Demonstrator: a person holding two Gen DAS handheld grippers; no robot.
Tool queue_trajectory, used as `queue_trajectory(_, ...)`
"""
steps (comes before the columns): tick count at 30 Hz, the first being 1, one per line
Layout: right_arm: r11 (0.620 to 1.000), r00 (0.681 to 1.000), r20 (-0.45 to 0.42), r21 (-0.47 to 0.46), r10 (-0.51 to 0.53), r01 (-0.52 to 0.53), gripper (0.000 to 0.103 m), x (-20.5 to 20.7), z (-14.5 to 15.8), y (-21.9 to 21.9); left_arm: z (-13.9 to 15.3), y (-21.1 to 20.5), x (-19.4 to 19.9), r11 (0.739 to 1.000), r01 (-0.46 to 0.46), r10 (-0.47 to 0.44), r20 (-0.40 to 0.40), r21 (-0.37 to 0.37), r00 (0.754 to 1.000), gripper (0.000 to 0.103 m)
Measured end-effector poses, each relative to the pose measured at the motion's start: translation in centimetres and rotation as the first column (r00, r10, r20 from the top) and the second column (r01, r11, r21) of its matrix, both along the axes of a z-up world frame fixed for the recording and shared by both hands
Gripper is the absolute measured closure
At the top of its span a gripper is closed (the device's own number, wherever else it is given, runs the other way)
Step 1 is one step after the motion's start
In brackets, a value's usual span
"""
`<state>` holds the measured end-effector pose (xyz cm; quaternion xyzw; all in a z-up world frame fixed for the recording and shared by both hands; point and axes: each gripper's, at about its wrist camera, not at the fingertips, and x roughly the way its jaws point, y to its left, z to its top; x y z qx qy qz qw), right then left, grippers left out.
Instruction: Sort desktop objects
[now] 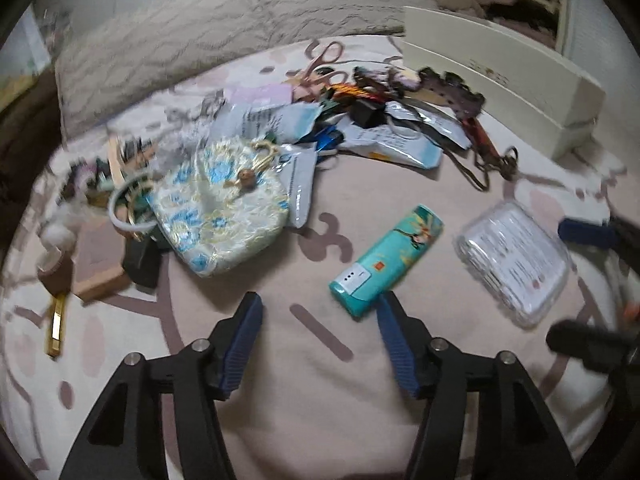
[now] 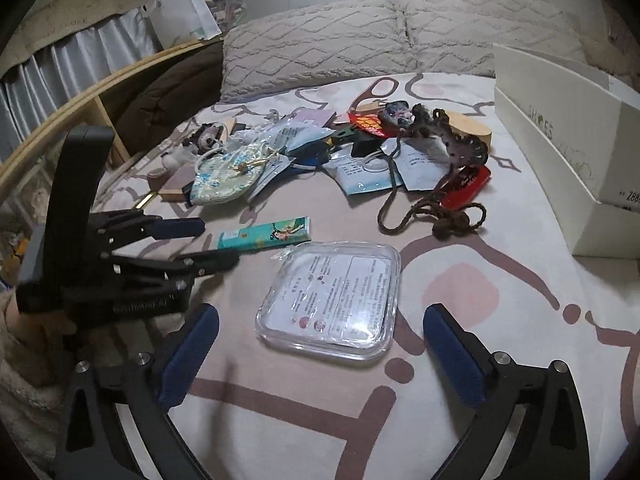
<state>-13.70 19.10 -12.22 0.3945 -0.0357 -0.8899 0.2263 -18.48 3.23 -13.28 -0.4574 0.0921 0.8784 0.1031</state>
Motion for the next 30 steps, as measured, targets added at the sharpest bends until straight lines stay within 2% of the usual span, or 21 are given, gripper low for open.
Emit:
queue_trajectory(3,0.999,1.000,0.006,0.032,-0.014,0.014,0.000,-0.3,-0.2,-0.6,0.0,-0.9,-0.7,0.998,-0.044,0.044,0.018,0.041,0.999,0.037)
queue_trajectory(12,0.976,0.997,-0.009,0.207,-0.071,0.071,0.000,-1.4,-1.2,-2.6,0.0,-1.4,-0.9,0.992,-0.112,0.112,0.004,0.051,0.994,0.035)
queue_trajectory(14,0.978,0.997,-0.002,0.197,-0.074,0.073,0.000,-1.5,-1.3,-2.2,0.0,-1.5,-0.7,0.989,-0.113,0.111,0.019,0.093,0.994,0.035)
queue_trajectory(18,0.985,0.996,0.021,0.150,-0.087,0.083,0.000,-1.6,-1.5,-1.2,0.2,-1.1,-0.1,0.967,-0.121,0.111,0.055,0.223,0.992,0.024)
queue_trajectory(20,0.985,0.996,0.020,0.147,-0.091,0.087,0.000,-1.5,-1.4,-1.2,0.2,-0.4,-0.1,0.962,-0.119,0.108,0.058,0.244,0.992,0.022)
queue_trajectory(23,0.985,0.996,0.013,0.146,-0.094,0.091,0.002,-1.3,-1.4,-1.0,0.1,0.4,-0.1,0.957,-0.124,0.111,0.062,0.262,0.992,0.013)
queue_trajectory(26,0.986,0.994,0.008,0.129,-0.112,0.110,0.017,-1.2,-1.3,-0.4,0.1,0.7,-0.2,0.955,-0.143,0.130,0.064,0.261,0.989,0.010)
queue_trajectory(27,0.984,0.992,0.005,0.126,-0.126,0.124,0.026,-1.2,-1.2,0.1,0.1,0.8,-0.4,0.951,-0.152,0.139,0.067,0.268,0.988,0.010)
queue_trajectory(30,0.989,0.993,0.020,0.091,-0.116,0.114,0.026,-1.3,-1.1,1.1,0.0,0.8,-0.8,0.943,-0.179,0.166,0.071,0.279,0.984,0.008)
